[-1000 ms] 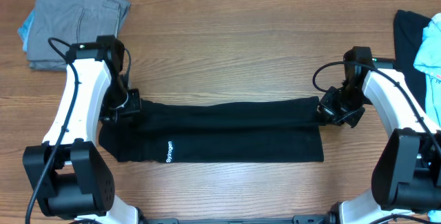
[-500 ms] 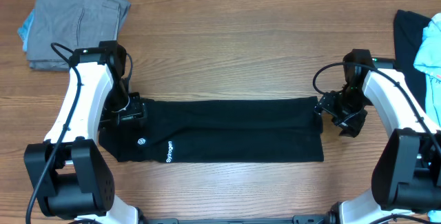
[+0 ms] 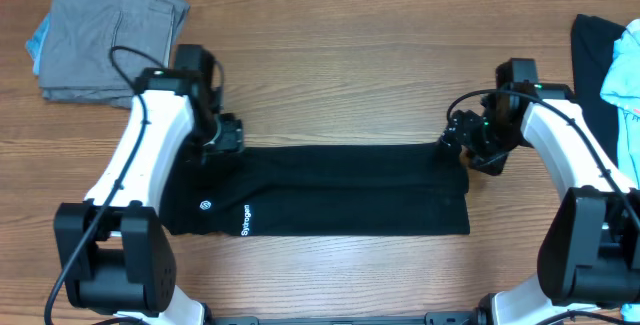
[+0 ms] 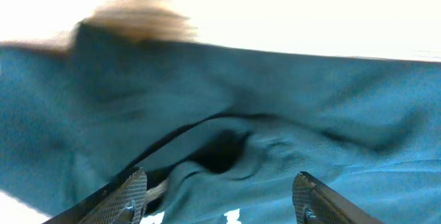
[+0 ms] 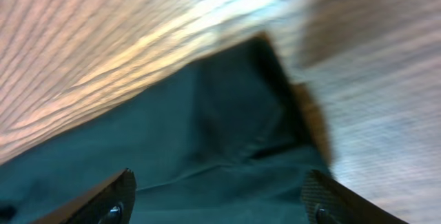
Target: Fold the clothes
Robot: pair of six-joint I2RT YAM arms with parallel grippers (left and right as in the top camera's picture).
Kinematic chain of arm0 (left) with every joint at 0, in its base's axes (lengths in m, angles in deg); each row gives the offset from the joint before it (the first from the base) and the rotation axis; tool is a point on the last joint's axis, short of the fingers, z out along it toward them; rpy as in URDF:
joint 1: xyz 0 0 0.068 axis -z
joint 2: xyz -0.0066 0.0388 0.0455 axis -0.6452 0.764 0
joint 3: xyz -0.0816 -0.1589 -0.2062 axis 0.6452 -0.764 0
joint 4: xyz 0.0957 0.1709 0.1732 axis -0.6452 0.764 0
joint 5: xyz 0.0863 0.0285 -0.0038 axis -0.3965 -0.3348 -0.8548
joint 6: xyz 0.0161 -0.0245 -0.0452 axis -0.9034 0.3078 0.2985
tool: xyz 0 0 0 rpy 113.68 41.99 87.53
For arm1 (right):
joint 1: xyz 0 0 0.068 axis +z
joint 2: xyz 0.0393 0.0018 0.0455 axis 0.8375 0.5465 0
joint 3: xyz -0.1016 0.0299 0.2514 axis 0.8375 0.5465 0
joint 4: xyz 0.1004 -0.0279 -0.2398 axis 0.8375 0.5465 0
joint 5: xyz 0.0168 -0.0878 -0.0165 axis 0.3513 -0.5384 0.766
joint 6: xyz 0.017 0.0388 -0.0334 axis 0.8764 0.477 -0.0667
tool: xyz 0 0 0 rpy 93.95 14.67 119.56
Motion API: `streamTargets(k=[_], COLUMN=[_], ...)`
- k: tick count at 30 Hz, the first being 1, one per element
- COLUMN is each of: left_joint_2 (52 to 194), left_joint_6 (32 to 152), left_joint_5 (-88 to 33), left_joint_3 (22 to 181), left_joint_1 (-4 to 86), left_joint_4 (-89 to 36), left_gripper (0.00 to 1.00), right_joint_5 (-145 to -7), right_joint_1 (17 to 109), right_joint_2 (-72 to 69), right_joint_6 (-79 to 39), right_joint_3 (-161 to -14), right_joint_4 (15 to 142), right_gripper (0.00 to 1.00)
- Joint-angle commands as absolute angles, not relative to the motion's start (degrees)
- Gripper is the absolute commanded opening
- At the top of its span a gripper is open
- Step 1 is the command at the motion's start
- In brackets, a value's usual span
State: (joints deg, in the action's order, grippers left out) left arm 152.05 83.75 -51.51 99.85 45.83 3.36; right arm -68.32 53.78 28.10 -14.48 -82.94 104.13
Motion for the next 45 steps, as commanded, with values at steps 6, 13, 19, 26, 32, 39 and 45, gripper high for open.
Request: streamTargets(k=[6, 13, 19, 26, 32, 39, 45], left_joint_2=[154.37, 161.26, 163.73, 163.55, 161.58, 157.19, 156.97], left_joint_6=[83.72, 80.88, 80.90, 80.97, 81.78, 83.72, 83.53], left_joint_5=[-50.42, -50.38, -50.35, -50.35, -50.64, -50.83, -50.79], left_joint_3=[99.50, 99.50, 99.52, 99.65, 100.66, 102.49, 102.36], left_joint_1=[50.61, 50.61, 50.61, 50.61, 50.66, 50.70, 50.72], left_joint_4=[-0.10, -3.64, -3.24, -1.52, 2.79, 11.34, 16.30], left_gripper=[0.78, 0.83, 0.60, 0.10, 0.04, 0.06, 0.36], right_joint_5=[-72.43, -72.43, -72.45, -72.45, -72.47, -72.45, -72.43], right_joint_1=[57.61, 57.93, 57.93, 57.93, 57.93, 57.93, 57.93], right_joint_2=[26.90, 26.90, 26.90, 26.90, 26.90, 26.90, 26.90], right_joint_6=[-11.16, -11.20, -11.20, -11.20, -11.20, -11.20, -11.20], right_joint_3=[-81.39, -80.97, -80.97, -80.97, -80.97, -80.97, -80.97], right_joint_4=[102.51, 102.54, 102.36, 101.68, 101.68, 103.67, 105.22], right_gripper=[0.81, 0.81, 0.81, 0.80, 0.80, 0.78, 0.79])
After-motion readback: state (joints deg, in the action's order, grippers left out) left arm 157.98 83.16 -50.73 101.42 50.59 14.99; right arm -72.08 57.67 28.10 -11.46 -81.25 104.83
